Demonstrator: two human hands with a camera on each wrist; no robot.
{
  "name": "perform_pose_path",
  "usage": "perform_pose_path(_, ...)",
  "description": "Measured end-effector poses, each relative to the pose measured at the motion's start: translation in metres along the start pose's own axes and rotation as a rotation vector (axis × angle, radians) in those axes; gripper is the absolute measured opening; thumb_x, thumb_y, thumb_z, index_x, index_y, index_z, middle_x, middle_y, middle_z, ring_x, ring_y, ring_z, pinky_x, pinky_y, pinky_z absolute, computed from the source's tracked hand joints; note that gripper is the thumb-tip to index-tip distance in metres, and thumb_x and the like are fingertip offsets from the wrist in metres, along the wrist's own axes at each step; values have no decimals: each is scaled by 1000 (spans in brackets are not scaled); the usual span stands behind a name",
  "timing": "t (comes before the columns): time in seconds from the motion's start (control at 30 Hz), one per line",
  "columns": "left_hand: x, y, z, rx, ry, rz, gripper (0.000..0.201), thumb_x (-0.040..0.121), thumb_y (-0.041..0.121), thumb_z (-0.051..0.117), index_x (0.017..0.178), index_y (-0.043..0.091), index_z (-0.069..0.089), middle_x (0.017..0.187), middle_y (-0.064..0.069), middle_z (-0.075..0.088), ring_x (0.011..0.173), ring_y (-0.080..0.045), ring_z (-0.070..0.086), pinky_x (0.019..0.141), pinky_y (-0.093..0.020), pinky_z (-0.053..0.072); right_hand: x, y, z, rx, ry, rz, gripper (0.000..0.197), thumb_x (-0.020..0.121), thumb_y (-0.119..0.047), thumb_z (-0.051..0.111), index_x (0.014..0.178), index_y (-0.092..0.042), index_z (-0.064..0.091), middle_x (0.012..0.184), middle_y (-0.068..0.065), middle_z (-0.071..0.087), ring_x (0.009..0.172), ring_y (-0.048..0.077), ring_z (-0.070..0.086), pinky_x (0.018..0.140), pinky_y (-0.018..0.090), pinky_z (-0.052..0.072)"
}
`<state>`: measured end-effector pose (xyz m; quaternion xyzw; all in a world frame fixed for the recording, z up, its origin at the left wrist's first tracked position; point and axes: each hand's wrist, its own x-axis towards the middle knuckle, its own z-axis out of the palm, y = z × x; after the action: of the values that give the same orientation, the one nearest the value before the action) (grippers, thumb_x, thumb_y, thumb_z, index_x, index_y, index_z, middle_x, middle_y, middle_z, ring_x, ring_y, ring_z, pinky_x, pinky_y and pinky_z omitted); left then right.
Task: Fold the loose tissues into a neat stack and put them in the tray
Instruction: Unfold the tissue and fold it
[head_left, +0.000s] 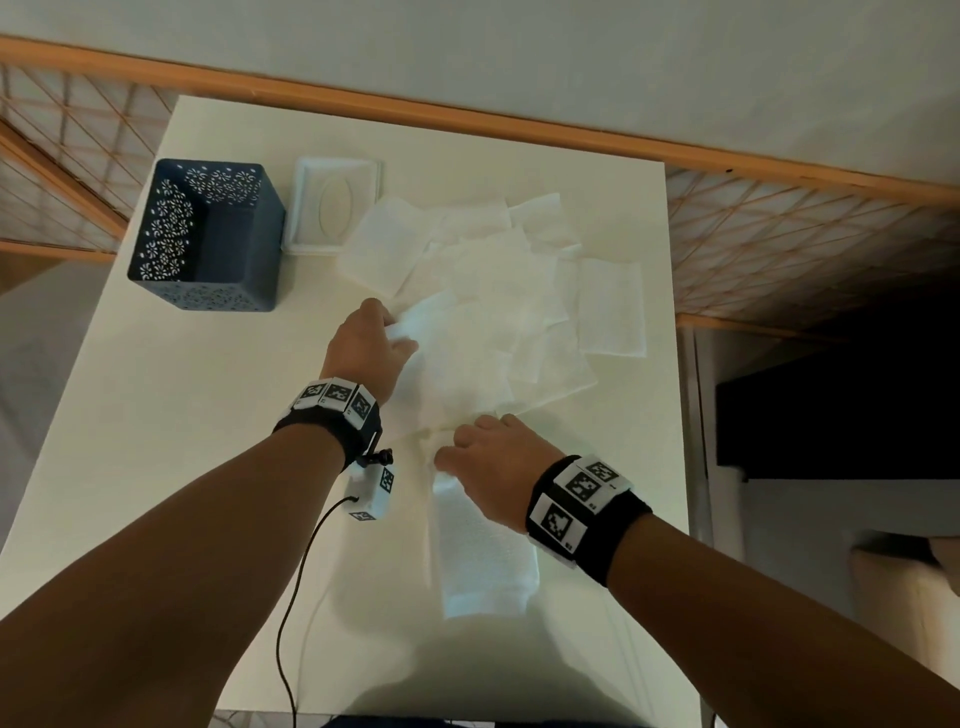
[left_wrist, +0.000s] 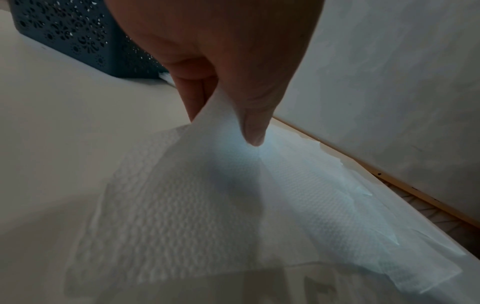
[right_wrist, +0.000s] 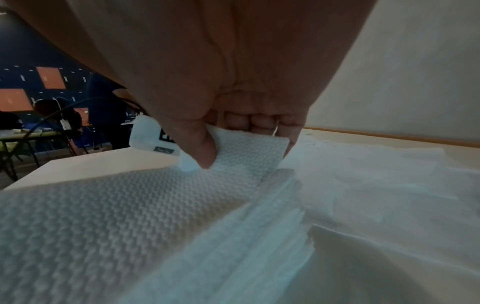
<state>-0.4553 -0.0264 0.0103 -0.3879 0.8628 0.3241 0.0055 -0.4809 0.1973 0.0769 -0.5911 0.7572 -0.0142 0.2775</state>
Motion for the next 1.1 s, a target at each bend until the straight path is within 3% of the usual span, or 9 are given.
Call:
perform_pose_path(0.2,-4,1,-4,-49,23,-50,31,92,33,74,107,12,56,99,-2,63,89,-24,57,75,-34,42,0,12,-2,8,91,107,39,102,-25,56,140,-20,51,131,3,57,118,27,53,104,43,42)
perform_pose_path(0.3,-6,4,-7,-73,22,-47,26,93,33,71,99,11,58,95,-2,64,89,-24,58,74,-34,42,0,19,-4,31,76,133,35,103,-27,54,138,-23,54,131,0,58,119,25,53,105,41,40)
perform_pose_path(0.5,-7,6,-14,-113,67,-38,37,91,41,73,102,8,63,101,-1,64,91,-22,59,79,-39,51,0,20,2,48,65,149,27,104,-30,51,129,-24,59,128,-1,60,117,23,53,102,37,39)
perform_pose_path(0.63,-6,4,-20,-117,79,-35,41,90,48,73,93,9,61,91,0,63,84,-23,56,70,-36,42,-1,23,4,87,124,183,30,101,-36,55,128,-22,60,124,0,59,114,23,54,99,37,40)
perform_pose_path(0.77,-11,17,-30,-263,90,-37,41,93,45,68,75,15,46,72,3,49,66,-16,44,59,-33,34,4,28,-7,447,303,356,29,99,-37,61,123,-21,64,117,-3,61,106,18,59,94,35,49)
perform_pose_path(0.87,-14,29,-37,-509,84,-52,42,94,40,71,71,18,44,70,1,46,64,-16,42,60,-30,37,14,30,-23,809,364,543,31,99,-41,61,113,-14,68,106,-10,68,96,10,64,90,33,54)
perform_pose_path(0.97,-17,39,-43,-864,0,-199,35,84,46,78,73,23,54,80,-3,62,74,-21,59,71,-38,51,25,31,-36,1237,351,704,45,98,-47,60,112,-4,68,103,0,71,87,17,64,95,48,59)
perform_pose_path(1.03,-19,44,-45,-1050,-69,-276,25,82,40,81,80,23,63,88,-4,70,80,-24,66,76,-42,55,31,31,-41,1509,319,786,43,100,-48,60,116,-8,66,116,8,72,93,23,69,95,46,61)
perform_pose_path(1.1,-23,49,-45,-1203,-142,-328,21,83,34,81,95,20,70,99,-6,73,88,-28,69,75,-40,57,35,33,-45,1731,310,847,49,100,-48,63,124,-4,62,116,13,69,90,29,69,90,45,61)
